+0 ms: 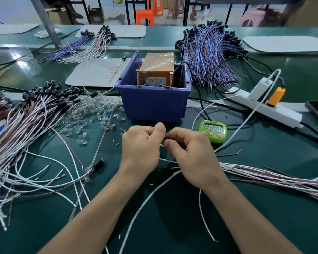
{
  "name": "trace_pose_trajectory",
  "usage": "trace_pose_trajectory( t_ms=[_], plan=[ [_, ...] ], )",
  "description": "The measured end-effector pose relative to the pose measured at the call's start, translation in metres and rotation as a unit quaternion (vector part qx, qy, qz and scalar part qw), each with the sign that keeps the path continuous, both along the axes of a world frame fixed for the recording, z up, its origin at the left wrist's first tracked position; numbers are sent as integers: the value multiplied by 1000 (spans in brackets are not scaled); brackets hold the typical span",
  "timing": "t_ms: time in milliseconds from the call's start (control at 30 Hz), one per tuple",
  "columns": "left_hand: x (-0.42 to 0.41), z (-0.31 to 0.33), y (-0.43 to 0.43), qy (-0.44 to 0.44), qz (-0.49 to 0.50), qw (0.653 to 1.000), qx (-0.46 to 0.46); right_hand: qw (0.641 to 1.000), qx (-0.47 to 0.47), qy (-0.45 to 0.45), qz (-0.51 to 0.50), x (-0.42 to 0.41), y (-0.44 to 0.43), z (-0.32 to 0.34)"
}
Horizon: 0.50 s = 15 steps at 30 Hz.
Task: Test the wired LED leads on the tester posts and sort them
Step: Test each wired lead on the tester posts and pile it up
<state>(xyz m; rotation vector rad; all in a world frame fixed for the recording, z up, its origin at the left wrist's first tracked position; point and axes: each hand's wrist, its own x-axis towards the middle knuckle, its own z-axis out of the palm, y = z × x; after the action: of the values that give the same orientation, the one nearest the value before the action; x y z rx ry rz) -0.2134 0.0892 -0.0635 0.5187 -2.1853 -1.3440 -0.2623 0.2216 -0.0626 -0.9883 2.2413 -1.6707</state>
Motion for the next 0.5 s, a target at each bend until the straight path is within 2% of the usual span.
trace_pose_trajectory(
  t_ms=[67,133,267,333,400,500],
  plan=[
    [3,1,-2,17,16,998,-57,999,26,30,-13,1,-2,0],
    [2,1,-4,9,21,999,-44,998,35,46,-11,1,-2,0],
    [-7,1,-5,-55,-11,992,115,998,-7,58,-11,2,0,0],
    [-9,2,-6,-70,-28,985,156,998,-21,64,-13,3,1,1],
    [-7,1,-5,-59,-38,992,102,998,-22,61,-15,1,2,0],
    [1,0,-4,-4,-24,998,-65,999,-12,36,-21,-2,3,-3]
  ],
)
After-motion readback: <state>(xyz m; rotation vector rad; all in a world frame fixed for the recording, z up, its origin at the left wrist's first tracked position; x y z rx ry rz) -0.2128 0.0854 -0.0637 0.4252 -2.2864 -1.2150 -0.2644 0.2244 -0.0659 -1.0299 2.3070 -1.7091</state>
